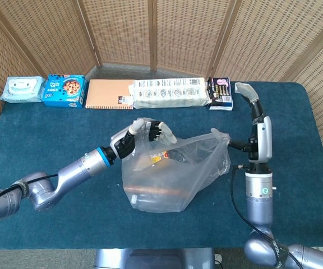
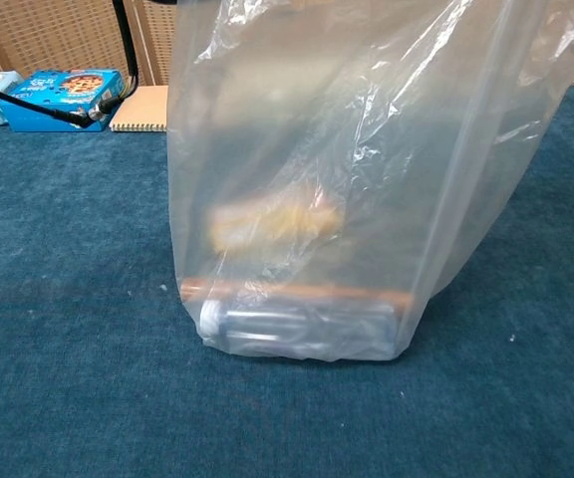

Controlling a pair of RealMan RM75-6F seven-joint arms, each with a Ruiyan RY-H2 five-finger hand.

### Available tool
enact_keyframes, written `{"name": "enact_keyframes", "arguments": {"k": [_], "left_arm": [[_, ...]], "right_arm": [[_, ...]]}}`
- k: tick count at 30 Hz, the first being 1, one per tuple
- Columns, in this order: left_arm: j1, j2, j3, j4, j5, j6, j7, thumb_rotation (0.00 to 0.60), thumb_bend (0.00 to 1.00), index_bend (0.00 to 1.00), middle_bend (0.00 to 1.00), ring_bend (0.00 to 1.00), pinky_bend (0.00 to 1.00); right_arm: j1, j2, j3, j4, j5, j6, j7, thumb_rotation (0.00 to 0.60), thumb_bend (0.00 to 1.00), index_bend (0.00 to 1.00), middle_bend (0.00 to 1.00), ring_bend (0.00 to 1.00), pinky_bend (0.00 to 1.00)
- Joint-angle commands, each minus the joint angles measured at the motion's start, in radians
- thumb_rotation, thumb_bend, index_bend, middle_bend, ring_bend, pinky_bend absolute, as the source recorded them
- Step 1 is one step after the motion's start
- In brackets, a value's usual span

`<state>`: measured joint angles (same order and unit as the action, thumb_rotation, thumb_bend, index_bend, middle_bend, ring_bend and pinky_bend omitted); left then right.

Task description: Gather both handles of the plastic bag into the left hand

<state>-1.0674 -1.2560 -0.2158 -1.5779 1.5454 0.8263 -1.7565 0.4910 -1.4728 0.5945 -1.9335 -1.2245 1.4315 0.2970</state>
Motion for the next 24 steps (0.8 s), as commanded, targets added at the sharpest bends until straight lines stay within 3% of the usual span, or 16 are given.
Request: {"name": "enact_keyframes", "arguments": {"k": [1,12,24], "left_arm": [[-0.007,-0.001,0.0,-0.004,0.009,0.002,-0.005,0.0,0.11,0.38,0.4,0.35,0.27],[-0.014,0.011,0.027,-0.007,0.043,0.02,-0.05,0.0,0.11,0.38,0.4,0.35,0.27],[-0.051,-0.014,0.008,-0.001,0.012,0.002,-0.031,0.0,0.1,0.38,0.4,0.32,0.25]], "right_arm": [[0.013,0.009,0.005,-0.012,0.003,-0.001,-0.032,0.6,0.05,0.18,0.16,0.06,0.09],[0.063,0.011,0.045,0.051,0.086,-0.026,-0.064,0.6,0.05,0.18,0.15,0.05,0.08],[0.112,0.0,0.047,0.06,0.115,-0.047,-0.086,0.6,0.05,0.18,0.15,0.04,0.07]]}}
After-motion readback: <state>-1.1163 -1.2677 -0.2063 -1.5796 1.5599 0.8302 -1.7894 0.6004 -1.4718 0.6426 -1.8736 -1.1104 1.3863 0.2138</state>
